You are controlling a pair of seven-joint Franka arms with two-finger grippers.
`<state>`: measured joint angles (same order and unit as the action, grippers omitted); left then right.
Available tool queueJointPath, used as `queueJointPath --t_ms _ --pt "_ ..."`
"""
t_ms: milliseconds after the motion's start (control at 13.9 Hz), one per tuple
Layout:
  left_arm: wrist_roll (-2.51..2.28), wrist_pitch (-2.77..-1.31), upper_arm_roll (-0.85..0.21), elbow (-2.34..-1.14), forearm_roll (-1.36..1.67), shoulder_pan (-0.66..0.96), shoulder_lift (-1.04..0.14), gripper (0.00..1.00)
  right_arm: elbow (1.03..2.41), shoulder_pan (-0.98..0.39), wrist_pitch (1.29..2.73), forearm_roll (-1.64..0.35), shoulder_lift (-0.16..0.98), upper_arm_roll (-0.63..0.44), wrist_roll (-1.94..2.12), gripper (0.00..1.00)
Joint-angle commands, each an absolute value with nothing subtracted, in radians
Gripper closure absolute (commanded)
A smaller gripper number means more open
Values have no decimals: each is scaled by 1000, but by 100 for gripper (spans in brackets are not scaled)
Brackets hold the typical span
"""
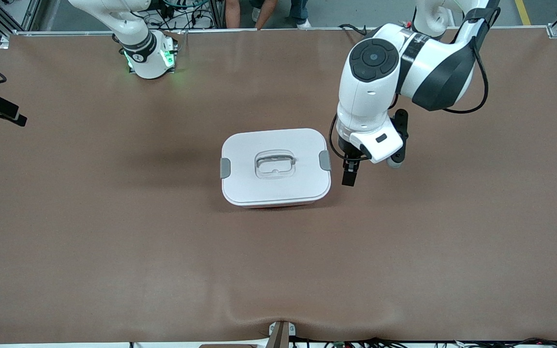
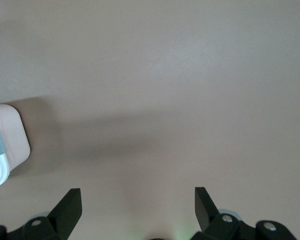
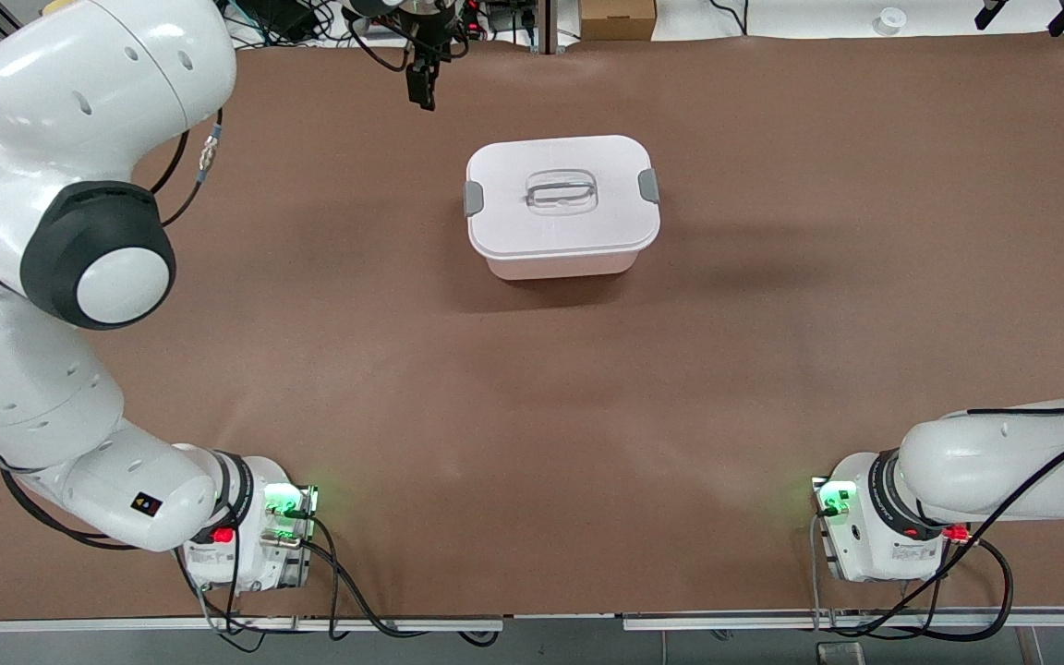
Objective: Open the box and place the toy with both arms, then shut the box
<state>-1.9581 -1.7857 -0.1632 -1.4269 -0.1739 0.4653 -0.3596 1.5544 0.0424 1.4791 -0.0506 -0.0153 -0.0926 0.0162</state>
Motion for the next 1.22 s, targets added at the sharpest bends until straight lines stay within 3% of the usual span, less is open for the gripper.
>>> queueJointPath --t_ms 0,1148 --pt "-1826 -1735 -172 -1442 -155 405 -310 0 1539 57 1488 -37 -6 -78 6 0" --pt "-1110 -1710 -164 -1439 -64 135 -199 0 1542 49 1476 -2 -11 -74 5 0"
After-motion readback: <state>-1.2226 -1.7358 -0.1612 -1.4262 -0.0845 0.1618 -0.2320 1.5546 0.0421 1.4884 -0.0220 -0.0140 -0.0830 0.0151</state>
